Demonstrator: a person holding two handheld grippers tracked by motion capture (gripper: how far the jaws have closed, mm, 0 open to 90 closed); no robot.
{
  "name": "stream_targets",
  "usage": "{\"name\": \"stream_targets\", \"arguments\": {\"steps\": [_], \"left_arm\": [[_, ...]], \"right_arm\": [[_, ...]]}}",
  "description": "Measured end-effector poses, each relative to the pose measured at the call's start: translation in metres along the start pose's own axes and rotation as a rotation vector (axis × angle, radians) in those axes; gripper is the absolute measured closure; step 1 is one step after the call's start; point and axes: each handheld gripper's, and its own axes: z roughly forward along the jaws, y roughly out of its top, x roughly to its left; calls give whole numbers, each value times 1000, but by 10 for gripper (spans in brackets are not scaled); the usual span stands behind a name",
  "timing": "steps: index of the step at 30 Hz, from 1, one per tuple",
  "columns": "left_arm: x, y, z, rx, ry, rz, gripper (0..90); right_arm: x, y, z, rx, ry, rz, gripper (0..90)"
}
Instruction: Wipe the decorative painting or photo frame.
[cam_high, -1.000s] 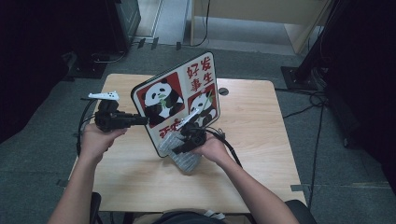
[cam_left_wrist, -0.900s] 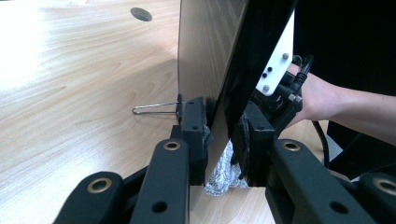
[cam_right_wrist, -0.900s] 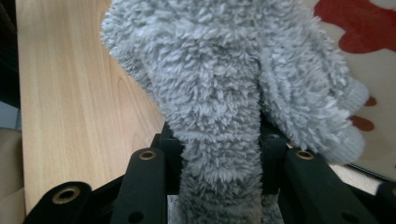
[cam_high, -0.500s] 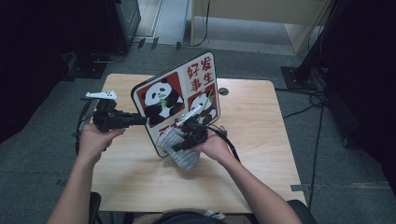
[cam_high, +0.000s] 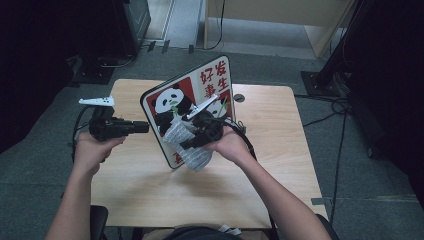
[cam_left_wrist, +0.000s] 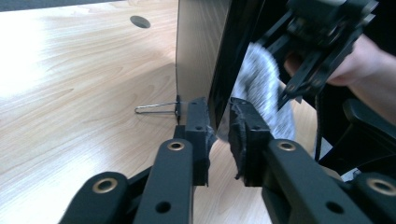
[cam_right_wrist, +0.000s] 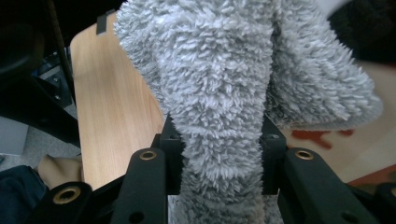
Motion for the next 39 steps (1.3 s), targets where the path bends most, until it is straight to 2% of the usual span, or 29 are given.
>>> {"name": "stream_targets", "arguments": {"steps": [6, 20, 24, 30, 39], "left_arm": [[5, -1, 1, -2, 25, -1, 827], [14, 9, 11, -12, 17, 20, 845], [15, 10, 14, -12, 15, 28, 845], [15, 10, 15, -10, 11, 30, 839], [16, 10, 16, -9, 11, 29, 840]], "right_arm": [[9, 27, -18, -17, -19, -24, 647], [30, 76, -41, -62, -42, -79, 647], [37, 91, -49, -78, -67, -95, 647], [36, 104, -55, -98, -97, -96, 647], [30, 105, -43, -74, -87, -80, 647]]}}
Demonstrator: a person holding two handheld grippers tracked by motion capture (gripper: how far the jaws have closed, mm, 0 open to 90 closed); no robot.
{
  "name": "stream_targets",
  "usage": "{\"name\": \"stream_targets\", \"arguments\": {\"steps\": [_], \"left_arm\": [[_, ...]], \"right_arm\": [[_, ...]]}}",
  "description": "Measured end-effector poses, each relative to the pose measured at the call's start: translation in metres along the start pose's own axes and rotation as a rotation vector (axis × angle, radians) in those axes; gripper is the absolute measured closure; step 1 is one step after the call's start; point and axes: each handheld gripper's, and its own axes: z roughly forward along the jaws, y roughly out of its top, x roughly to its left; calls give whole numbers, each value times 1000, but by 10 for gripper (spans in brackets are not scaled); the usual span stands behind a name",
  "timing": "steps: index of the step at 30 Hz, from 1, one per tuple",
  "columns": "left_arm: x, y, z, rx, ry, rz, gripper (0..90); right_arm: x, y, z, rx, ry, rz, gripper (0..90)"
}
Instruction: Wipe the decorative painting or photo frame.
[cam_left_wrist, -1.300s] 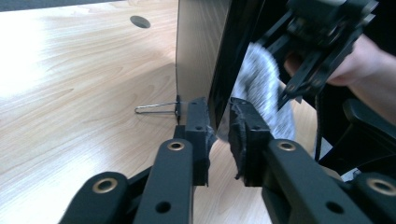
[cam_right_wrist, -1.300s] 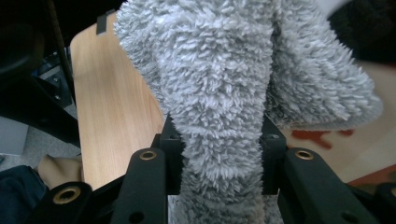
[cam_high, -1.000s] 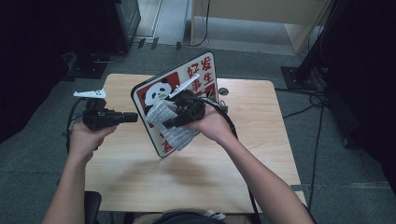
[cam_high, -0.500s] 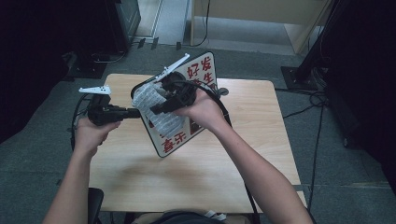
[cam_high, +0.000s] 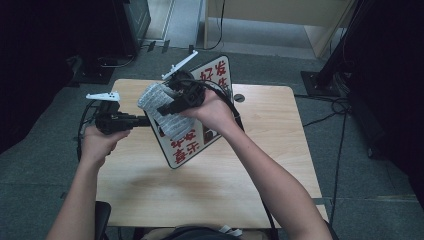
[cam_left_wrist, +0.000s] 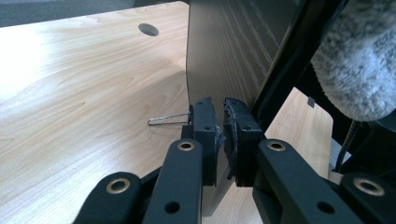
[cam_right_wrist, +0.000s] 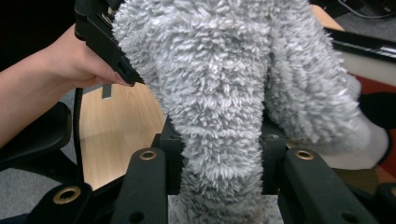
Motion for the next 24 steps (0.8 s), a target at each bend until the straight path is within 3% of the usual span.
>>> {"name": "stream_targets", "arguments": {"steps": [24], "left_arm": [[0, 0, 0, 4, -8, 1, 846]], "right_arm": [[-2, -17, 16, 12, 32, -4, 648]]}}
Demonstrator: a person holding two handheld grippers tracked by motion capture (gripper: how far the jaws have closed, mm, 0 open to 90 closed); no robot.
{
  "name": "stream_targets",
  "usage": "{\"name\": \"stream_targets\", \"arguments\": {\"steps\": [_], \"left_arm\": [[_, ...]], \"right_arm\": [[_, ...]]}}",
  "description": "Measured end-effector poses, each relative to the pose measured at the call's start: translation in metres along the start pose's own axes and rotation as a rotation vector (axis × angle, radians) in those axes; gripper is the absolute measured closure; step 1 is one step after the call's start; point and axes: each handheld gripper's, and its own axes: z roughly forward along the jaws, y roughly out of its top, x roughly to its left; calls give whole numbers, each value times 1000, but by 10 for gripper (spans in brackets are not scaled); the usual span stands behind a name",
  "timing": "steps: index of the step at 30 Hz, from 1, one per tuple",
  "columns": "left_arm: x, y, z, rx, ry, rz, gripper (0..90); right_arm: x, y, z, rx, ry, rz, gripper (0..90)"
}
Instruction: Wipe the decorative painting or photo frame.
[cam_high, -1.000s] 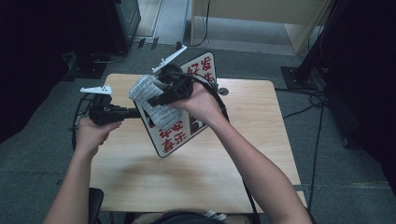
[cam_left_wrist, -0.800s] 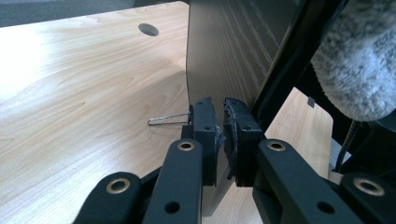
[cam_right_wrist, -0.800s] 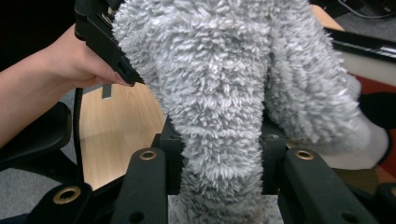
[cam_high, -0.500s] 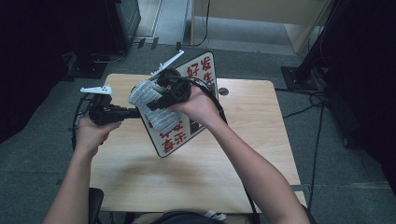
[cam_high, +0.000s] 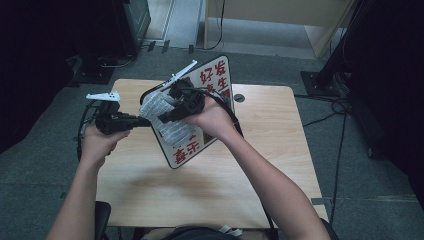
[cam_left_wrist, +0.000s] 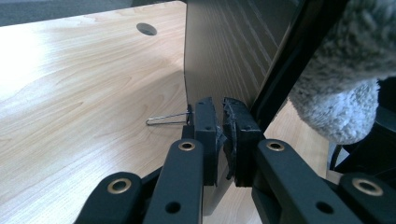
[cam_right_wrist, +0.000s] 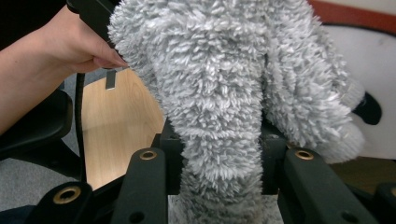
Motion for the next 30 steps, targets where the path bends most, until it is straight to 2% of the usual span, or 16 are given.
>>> {"name": "stream_targets", "arguments": {"steps": [14, 30], "left_arm": [[0, 0, 0, -2, 1, 0, 847], [0, 0, 0, 0, 3, 0, 847]], "right_arm": [[0, -14, 11, 12, 13, 14, 648], [-2, -36, 25, 22, 28, 5, 648]]}}
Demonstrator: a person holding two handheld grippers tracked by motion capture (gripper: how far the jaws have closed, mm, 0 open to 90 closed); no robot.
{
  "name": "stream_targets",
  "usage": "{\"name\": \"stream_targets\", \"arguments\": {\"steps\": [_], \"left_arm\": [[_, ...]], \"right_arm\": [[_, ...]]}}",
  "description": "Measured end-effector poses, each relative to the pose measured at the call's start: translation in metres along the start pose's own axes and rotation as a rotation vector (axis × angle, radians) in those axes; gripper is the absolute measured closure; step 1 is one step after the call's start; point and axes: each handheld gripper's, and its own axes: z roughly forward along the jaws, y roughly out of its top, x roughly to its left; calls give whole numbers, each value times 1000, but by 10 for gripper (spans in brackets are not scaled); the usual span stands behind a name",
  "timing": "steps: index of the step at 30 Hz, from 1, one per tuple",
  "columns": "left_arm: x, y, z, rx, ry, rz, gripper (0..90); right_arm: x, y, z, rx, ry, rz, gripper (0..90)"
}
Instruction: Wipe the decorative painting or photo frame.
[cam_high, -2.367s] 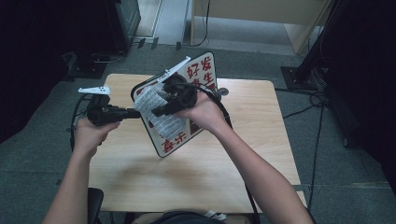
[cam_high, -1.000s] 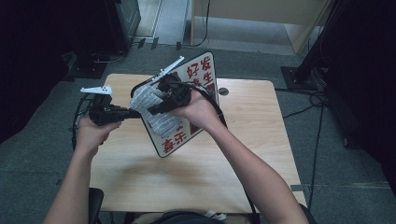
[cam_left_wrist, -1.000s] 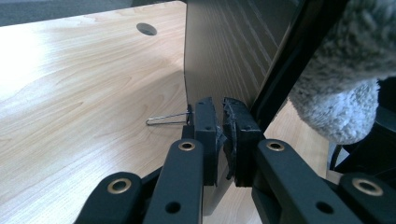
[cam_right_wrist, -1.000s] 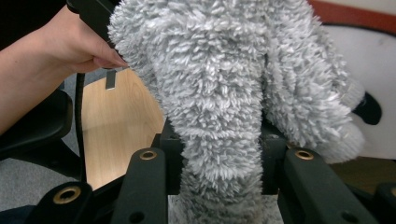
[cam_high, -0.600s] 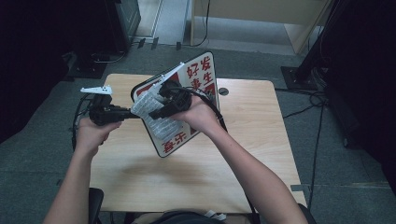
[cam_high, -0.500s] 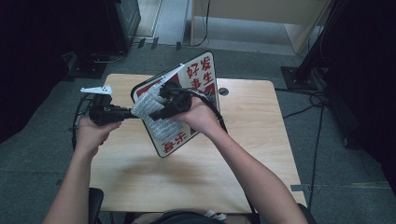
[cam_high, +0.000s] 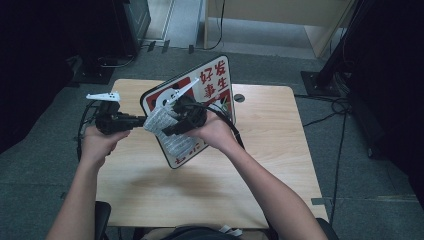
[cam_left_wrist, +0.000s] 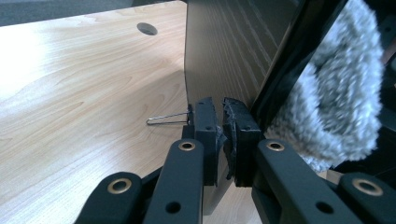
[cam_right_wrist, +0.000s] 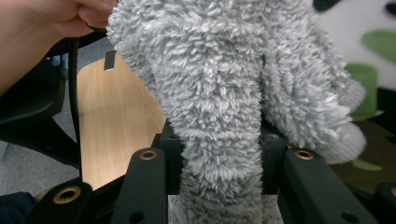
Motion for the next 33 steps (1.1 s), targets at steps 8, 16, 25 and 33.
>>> {"name": "stream_targets", "arguments": {"steps": [8, 16, 25, 33], "left_arm": [[0, 0, 0, 0, 1, 3, 847], [0, 0, -1, -2, 0, 2, 847], [0, 0, -1, -5, -1, 2, 846], [0, 0, -1, -5, -2, 2, 846]], "right_arm": [[-1, -14, 10, 7, 11, 2, 648], [-2, -27, 19, 11, 23, 18, 648], [-3, -41, 29, 21, 31, 26, 648], [-5, -49, 35, 27, 35, 23, 649]]}}
